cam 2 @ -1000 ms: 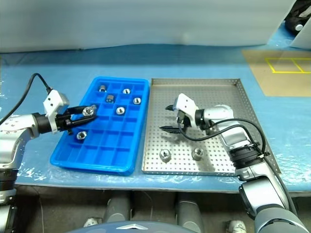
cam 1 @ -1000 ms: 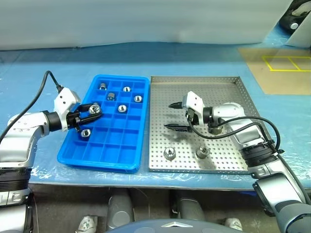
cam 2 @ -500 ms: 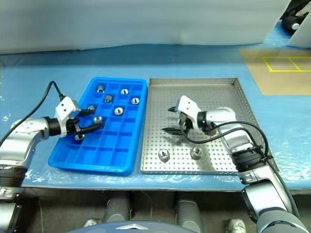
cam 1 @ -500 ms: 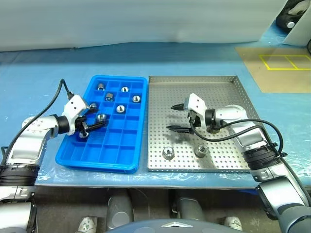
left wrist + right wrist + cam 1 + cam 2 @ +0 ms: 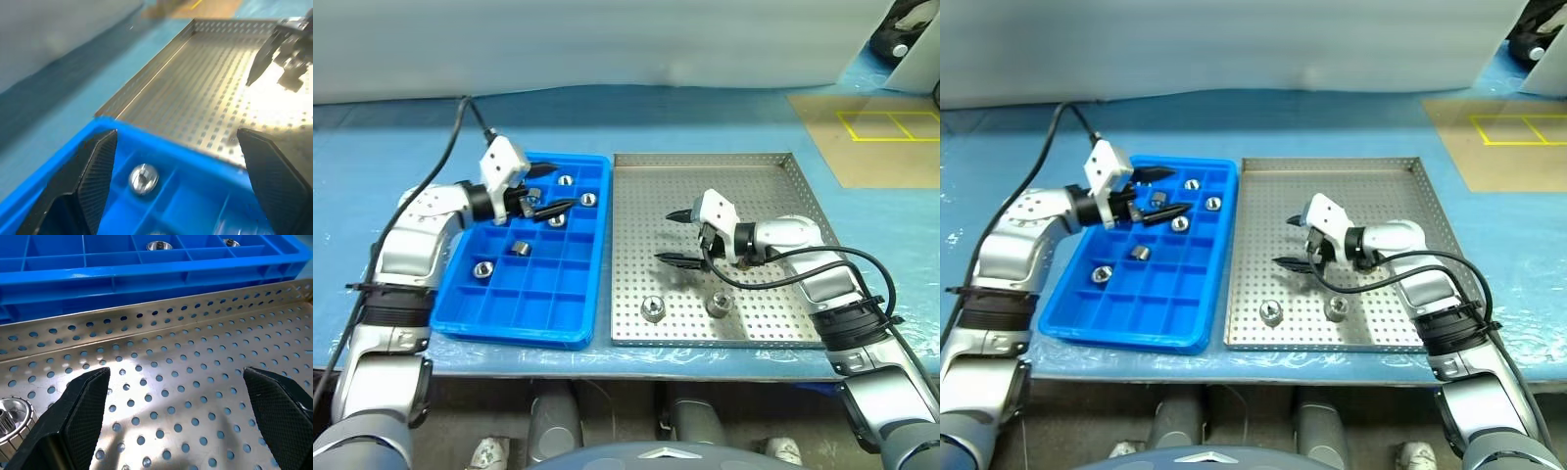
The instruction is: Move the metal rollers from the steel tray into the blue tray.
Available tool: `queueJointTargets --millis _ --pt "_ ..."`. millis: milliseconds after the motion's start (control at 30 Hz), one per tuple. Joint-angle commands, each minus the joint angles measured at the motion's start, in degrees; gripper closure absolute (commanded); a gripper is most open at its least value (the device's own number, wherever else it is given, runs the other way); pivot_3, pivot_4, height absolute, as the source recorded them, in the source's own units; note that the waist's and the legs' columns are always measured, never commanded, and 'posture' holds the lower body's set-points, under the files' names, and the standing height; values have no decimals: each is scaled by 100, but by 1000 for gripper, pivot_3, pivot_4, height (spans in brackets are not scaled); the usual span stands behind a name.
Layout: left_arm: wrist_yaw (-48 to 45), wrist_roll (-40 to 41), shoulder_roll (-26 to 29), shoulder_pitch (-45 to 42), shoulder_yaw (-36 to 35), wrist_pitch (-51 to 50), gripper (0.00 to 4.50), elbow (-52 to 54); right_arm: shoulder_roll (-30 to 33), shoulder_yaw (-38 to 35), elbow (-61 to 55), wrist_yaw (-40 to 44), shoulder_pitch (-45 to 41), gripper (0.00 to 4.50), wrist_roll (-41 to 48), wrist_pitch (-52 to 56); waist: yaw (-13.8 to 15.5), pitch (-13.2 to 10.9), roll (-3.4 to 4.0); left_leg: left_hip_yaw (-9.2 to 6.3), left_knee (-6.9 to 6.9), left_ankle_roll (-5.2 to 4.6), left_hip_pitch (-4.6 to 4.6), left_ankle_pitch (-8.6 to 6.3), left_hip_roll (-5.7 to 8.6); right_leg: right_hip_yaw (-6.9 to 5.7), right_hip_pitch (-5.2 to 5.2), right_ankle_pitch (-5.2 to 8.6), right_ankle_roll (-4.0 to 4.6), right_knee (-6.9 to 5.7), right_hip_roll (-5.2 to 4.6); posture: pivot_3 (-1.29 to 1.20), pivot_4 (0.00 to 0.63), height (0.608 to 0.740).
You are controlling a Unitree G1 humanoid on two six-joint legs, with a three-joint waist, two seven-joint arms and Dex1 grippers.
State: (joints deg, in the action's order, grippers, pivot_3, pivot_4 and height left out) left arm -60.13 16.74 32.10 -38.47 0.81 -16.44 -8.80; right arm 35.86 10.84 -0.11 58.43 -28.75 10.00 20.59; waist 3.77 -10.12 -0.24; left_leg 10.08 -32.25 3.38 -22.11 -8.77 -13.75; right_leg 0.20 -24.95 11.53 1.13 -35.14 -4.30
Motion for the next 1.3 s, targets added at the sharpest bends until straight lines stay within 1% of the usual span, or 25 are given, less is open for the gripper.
queueJointTargets --millis 33,167,200,300,367,467,567,667,700,767,867,1033,1100,1300 --pt "-266 -120 -282 -425 325 423 401 -516 192 -466 -345 -215 94 0 103 117 -51 0 0 0 0 1 1 1 0 2 0 0 0 -2 1 -249 150 740" --pt "-574 -353 -859 -919 694 1118 401 -1555 470 -865 -803 -389 479 0 200 412 -125 0 0 1 -6 -2 -2 0 6 8 1 0 -1 -1 2 -365 150 740" --pt "-696 -362 -1036 -1046 767 1221 401 -1813 563 -978 -1011 -424 685 0 228 509 -145 1 -1 1 -8 -5 -3 -2 7 8 4 -1 -1 2 3 -365 150 740" --pt "-1011 -440 -1470 -1326 931 1571 401 -2441 758 -1311 -1569 -601 1246 0 308 804 -212 1 -2 1 -7 -12 -2 -6 7 11 12 -1 -2 18 4 -466 150 740" --pt "-1493 -618 -1663 -1366 1262 1841 401 -2712 829 -1673 -2102 -791 1745 0 403 1121 -302 2 -1 2 -7 -33 -4 -18 7 13 13 -2 -2 26 7 -524 150 740" --pt "-2361 -779 -1662 -1231 1703 2135 401 -2744 895 -2115 -2851 -1008 2481 0 525 1543 -429 4 2 4 -3 -41 1 -22 9 15 19 -1 -3 40 7 -582 150 740" --pt "-2741 -888 -1559 -1128 1864 2368 401 -2745 907 -2388 -3330 -1140 2943 0 660 1834 -599 4 2 7 -3 -41 8 -22 6 20 21 -1 -3 41 8 -629 150 740" --pt "-2941 -963 -1507 -1083 1917 2566 401 -2804 893 -2606 -3697 -1259 3289 0 793 2069 -706 4 3 6 -9 -38 15 -22 3 18 26 -2 -9 37 8 -646 150 740" --pt "-2964 -985 -1509 -1083 1919 2625 401 -2848 878 -2655 -3790 -1298 3352 0 843 2131 -741 4 3 6 -11 -38 14 -22 4 18 27 -2 -12 38 8 -651 150 740" --pt "-3002 -1018 -1514 -1079 1922 2711 401 -2902 850 -2721 -3936 -1370 3438 0 940 2201 -786 4 3 6 -25 -41 13 -24 7 18 34 15 -45 39 8 -657 150 740" --pt "-3037 -1070 -1553 -1052 1930 2792 401 -2958 814 -2700 -4138 -1448 3482 0 1128 2289 -818 4 3 6 -52 -60 6 -37 11 19 39 16 -51 40 7 -661 150 740" --pt "-3160 -1113 -1558 -925 2014 2823 401 -2904 879 -2479 -4417 -1507 3392 0 1351 2394 -870 5 4 6 -53 -71 3 -44 13 19 44 6 -34 42 2 -662 150 740" --pt "-3212 -1143 -1548 -848 2060 2853 401 -2847 956 -2344 -4438 -1477 3265 0 1408 2415 -911 5 4 6 -50 -75 2 -46 13 18 45 -3 -20 46 2 -656 150 740" --pt "-3138 -1218 -1534 -613 2130 2953 401 -2584 1058 -2095 -4299 -1480 3013 0 1478 2413 -921 5 4 5 -49 -78 -1 -48 12 15 45 -3 -18 49 2 -629 150 740"
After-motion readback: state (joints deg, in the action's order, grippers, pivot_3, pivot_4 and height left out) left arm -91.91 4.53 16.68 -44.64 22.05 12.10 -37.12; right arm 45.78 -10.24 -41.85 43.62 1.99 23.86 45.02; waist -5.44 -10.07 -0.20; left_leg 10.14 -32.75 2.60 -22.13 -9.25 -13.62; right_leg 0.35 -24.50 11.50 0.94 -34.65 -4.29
